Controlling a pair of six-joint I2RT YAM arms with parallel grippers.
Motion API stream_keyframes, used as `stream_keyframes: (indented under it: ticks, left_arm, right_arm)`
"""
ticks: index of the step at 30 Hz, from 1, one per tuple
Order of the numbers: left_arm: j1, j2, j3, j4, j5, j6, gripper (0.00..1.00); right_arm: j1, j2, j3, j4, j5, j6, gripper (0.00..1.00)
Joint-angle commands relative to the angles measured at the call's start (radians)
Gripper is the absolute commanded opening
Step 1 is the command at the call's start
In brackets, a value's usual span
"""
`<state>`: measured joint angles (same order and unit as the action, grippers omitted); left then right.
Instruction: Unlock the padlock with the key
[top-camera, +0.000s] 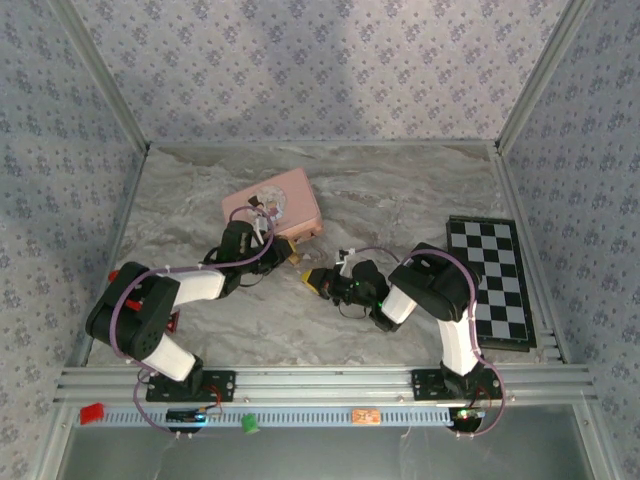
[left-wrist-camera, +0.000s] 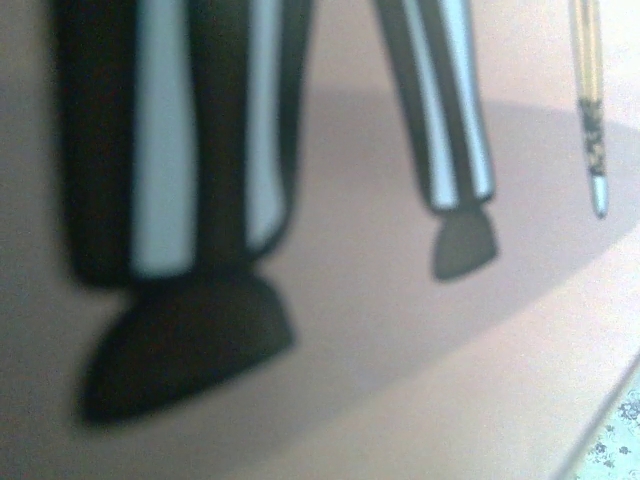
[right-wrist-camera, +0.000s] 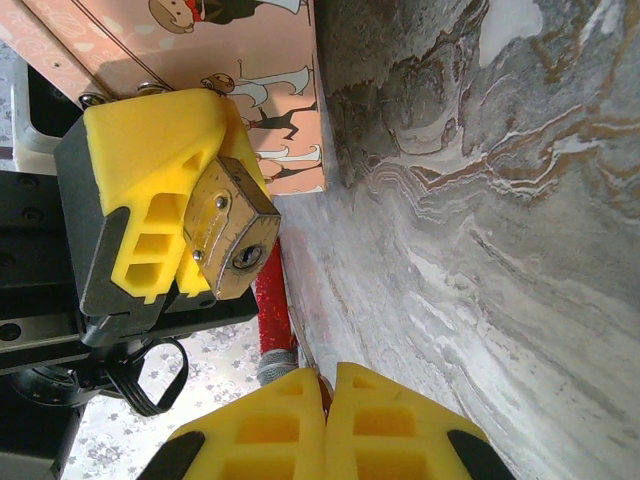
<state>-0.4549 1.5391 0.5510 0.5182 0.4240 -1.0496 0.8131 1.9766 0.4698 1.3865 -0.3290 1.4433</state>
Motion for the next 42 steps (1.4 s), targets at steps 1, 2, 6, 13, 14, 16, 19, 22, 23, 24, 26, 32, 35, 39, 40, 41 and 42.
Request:
stream_keyframes:
  ticks: [1, 2, 6, 13, 14, 16, 19, 22, 23, 24, 26, 32, 35, 39, 40, 41, 42]
  left_arm:
    - [0.016, -0.002, -0.02, -0.05, 0.073, -0.127, 0.07]
    - [0.016, -0.001, -0.019, -0.045, 0.077, -0.127, 0.07]
    - [0.016, 0.003, -0.014, -0.035, 0.099, -0.125, 0.07]
    - [0.016, -0.008, -0.029, -0.045, 0.093, -0.117, 0.07]
    - [0.017, -0.007, -0.031, -0.043, 0.094, -0.118, 0.07]
    - [0.016, -0.007, -0.033, -0.038, 0.096, -0.118, 0.07]
    - [0.016, -0.008, -0.036, -0.032, 0.098, -0.121, 0.07]
    - [0.016, -0.011, -0.046, -0.007, 0.102, -0.121, 0.07]
    - [0.016, -0.011, -0.05, 0.001, 0.103, -0.126, 0.07]
    - [0.016, -0.011, -0.054, 0.007, 0.105, -0.129, 0.07]
    - [0.016, -0.014, -0.059, 0.01, 0.104, -0.131, 0.07]
    - [0.016, -0.048, -0.081, 0.006, 0.101, -0.127, 0.08]
    - [0.016, -0.07, -0.088, -0.007, 0.093, -0.128, 0.08]
    - [0.016, -0.08, -0.094, -0.006, 0.087, -0.135, 0.08]
    - [0.016, -0.081, -0.093, -0.004, 0.086, -0.139, 0.08]
    - [0.016, -0.081, -0.094, -0.001, 0.087, -0.142, 0.08]
    - [0.016, -0.08, -0.095, 0.006, 0.087, -0.147, 0.08]
  right_arm:
    - [-0.009, -0.025, 0.003, 0.006, 0.012, -0.027, 0.0]
    - [-0.01, -0.027, 0.004, 0.006, 0.01, -0.028, 0.0]
    - [-0.01, -0.042, 0.009, 0.005, 0.014, -0.039, 0.0]
    - [-0.013, -0.047, 0.013, 0.006, 0.011, -0.036, 0.0]
    - [-0.011, -0.047, 0.015, 0.005, 0.012, -0.036, 0.0]
    - [-0.01, -0.045, 0.018, 0.006, 0.013, -0.038, 0.0]
    - [-0.008, -0.034, 0.016, 0.006, 0.016, -0.04, 0.0]
    - [-0.006, -0.027, 0.018, 0.006, 0.02, -0.036, 0.0]
    - [-0.007, -0.027, 0.018, 0.006, 0.021, -0.036, 0.0]
    - [-0.006, -0.027, 0.019, 0.006, 0.022, -0.035, 0.0]
    - [-0.009, -0.03, 0.024, 0.006, 0.018, -0.039, 0.0]
    - [-0.011, -0.016, 0.033, 0.006, 0.013, -0.032, 0.0]
    - [-0.011, -0.009, 0.033, 0.006, 0.015, -0.03, 0.0]
    - [-0.006, -0.008, 0.033, 0.006, 0.014, -0.029, 0.0]
    - [-0.006, -0.007, 0.033, 0.005, 0.015, -0.029, 0.0]
    - [-0.002, -0.006, 0.035, 0.006, 0.012, -0.029, 0.0]
    - [0.001, -0.004, 0.036, 0.006, 0.012, -0.028, 0.0]
